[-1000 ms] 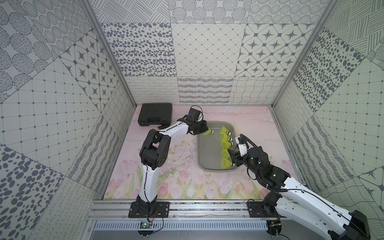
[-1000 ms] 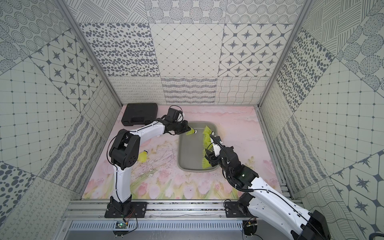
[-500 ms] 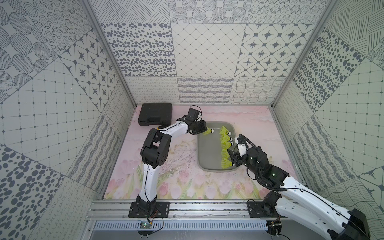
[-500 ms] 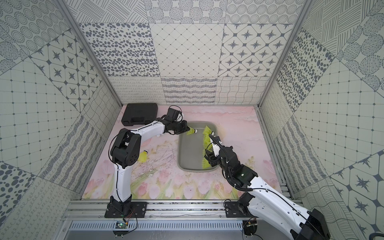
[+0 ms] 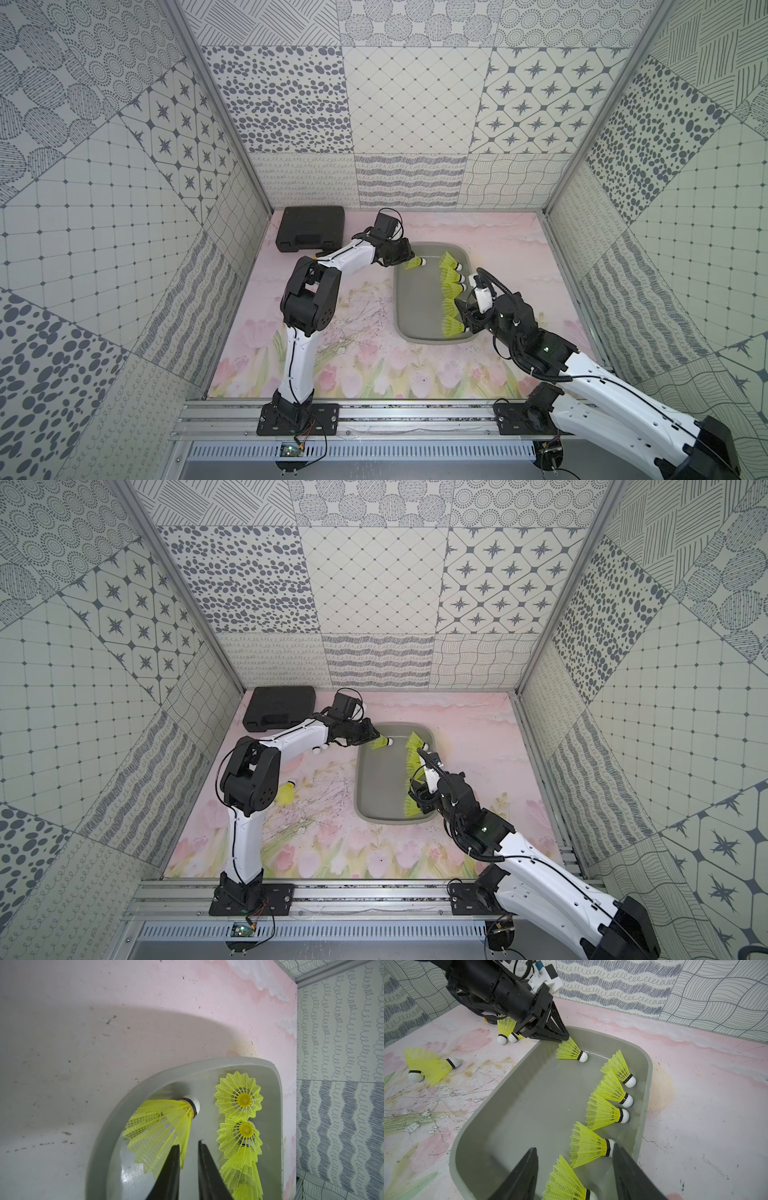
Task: Put the shuttlecocks into the storage box
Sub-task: Place the shuttlecock in the storage box.
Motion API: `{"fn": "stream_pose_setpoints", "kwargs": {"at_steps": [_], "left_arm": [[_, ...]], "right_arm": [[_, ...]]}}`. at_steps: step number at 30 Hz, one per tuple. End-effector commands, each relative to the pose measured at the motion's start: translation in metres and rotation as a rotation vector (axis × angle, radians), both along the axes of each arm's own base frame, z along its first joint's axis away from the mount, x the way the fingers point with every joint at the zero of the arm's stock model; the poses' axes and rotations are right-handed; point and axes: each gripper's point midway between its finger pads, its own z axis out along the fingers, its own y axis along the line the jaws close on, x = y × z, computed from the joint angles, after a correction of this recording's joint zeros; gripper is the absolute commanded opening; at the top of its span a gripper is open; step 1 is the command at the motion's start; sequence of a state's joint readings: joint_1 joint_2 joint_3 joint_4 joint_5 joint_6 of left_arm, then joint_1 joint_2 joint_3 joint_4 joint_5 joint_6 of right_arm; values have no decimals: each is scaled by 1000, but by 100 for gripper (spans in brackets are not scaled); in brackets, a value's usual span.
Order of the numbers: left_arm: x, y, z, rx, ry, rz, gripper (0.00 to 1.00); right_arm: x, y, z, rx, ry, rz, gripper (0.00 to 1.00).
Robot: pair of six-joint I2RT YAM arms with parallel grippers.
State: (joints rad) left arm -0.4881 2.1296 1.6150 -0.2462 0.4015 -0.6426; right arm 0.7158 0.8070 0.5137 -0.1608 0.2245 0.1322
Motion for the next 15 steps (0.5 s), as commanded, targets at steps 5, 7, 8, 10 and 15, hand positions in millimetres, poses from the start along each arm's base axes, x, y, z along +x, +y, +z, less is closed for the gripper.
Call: {"fn": "stream_pose_setpoints", "kwargs": {"at_steps": [5,7,8,10,15], "left_arm": [[4,7,0,40,-19,-7,24],[4,8,0,42,-20,-8,25],[5,8,1,43,-21,-8,25],[5,9,2,44,-24,-5,27],[7,9,5,43,-34,-7,29]], "right_arm": [[2,2,4,33,-12,-5,60],[2,1,4,33,-13,-6,60],[2,1,4,33,-13,-6,60],[2,1,4,31,-13,-6,60],[2,1,3,30,-11,-7,61]]}}
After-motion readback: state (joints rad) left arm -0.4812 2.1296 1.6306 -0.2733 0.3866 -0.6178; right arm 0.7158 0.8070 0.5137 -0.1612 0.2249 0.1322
